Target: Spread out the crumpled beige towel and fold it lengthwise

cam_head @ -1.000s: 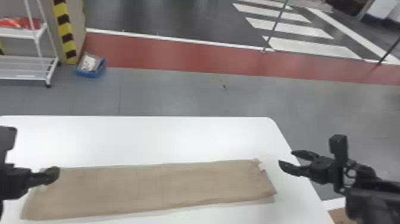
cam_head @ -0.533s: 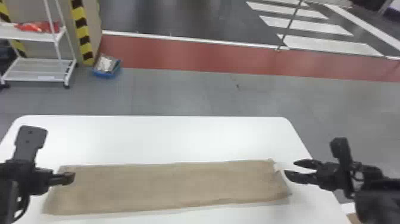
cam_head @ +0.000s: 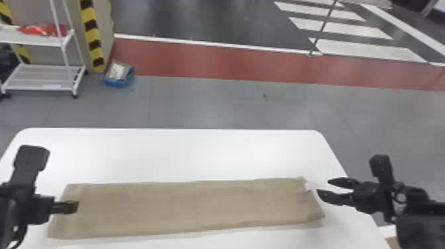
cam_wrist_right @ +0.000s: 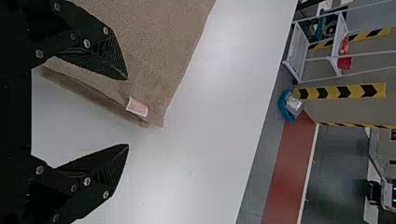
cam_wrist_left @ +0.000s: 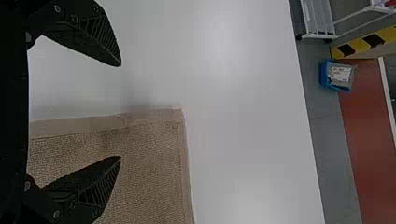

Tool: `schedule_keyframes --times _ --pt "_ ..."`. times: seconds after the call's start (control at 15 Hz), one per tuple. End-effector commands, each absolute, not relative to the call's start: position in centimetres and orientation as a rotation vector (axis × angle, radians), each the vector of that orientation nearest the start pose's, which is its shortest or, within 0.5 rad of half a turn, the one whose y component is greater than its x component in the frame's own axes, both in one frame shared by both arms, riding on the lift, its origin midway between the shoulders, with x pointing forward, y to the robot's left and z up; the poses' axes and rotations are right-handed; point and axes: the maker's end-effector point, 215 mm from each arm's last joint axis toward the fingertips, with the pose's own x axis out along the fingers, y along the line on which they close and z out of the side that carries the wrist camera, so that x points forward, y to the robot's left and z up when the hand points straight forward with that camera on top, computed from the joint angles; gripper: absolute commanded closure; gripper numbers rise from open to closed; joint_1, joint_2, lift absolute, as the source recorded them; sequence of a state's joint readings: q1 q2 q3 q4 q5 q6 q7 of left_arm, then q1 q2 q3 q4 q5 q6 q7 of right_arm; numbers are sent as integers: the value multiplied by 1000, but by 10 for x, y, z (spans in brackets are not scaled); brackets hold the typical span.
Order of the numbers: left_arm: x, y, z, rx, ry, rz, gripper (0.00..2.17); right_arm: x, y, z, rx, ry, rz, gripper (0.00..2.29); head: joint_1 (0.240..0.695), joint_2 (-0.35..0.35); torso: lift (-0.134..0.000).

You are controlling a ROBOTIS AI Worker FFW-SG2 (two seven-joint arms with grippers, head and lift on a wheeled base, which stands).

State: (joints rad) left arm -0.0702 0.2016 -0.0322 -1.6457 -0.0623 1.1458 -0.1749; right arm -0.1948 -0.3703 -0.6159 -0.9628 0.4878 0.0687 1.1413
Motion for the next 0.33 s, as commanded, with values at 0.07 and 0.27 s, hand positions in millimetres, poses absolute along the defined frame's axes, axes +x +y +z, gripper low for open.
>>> schedule_keyframes --times 0.07,0.27 --pt "468 304 -553 140 1041 -48 208 462 -508 -522 -170 706 447 441 695 -231 0" --pt "468 302 -551 137 1041 -50 208 462 -509 -521 -171 705 446 441 695 -240 0"
